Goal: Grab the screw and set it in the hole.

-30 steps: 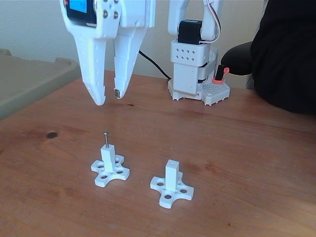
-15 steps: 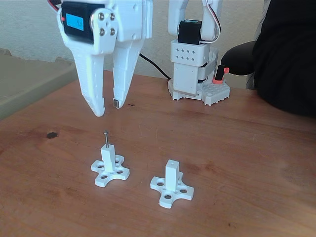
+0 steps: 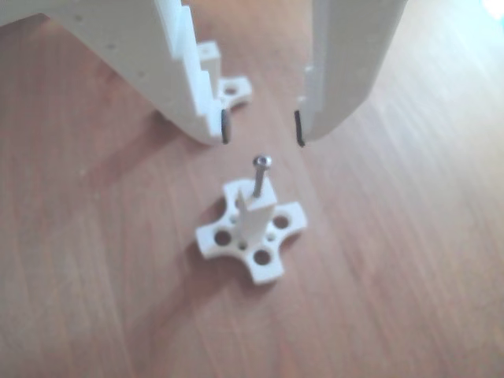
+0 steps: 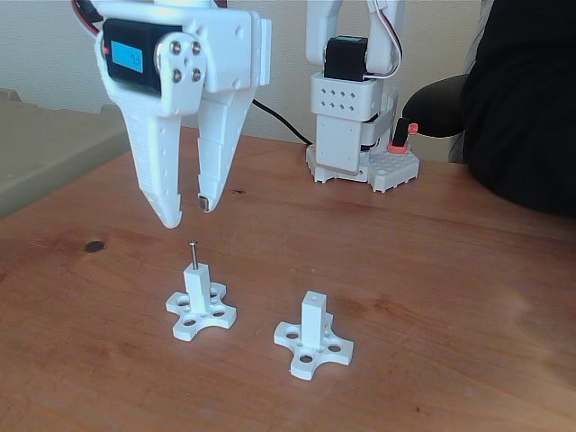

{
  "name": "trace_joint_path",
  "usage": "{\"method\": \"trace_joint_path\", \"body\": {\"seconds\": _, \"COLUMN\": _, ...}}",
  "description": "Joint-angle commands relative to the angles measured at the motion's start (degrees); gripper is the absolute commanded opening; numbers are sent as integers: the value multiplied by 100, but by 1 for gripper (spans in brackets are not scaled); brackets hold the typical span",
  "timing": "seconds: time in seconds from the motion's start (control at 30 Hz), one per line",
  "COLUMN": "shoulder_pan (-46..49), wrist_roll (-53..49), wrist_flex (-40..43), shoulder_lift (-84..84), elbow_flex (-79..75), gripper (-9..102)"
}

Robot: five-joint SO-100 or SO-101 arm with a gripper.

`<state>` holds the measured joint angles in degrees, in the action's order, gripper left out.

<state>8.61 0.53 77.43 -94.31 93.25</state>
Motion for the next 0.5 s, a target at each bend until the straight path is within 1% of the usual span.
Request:
{"method": "trace_joint_path", "body": {"seconds": 0.0, "shoulder_pan": -53, "wrist_roll": -79, "wrist_flex": -88, "shoulder_lift": -53, "elbow_flex": -554, "gripper": 10}}
{"method": "trace_joint_path", "body": {"seconds": 0.47, "shoulder_pan": -53, "wrist_roll": -79, "wrist_flex": -114, "shoulder_lift": 237, "elbow_flex": -668, "gripper": 10}}
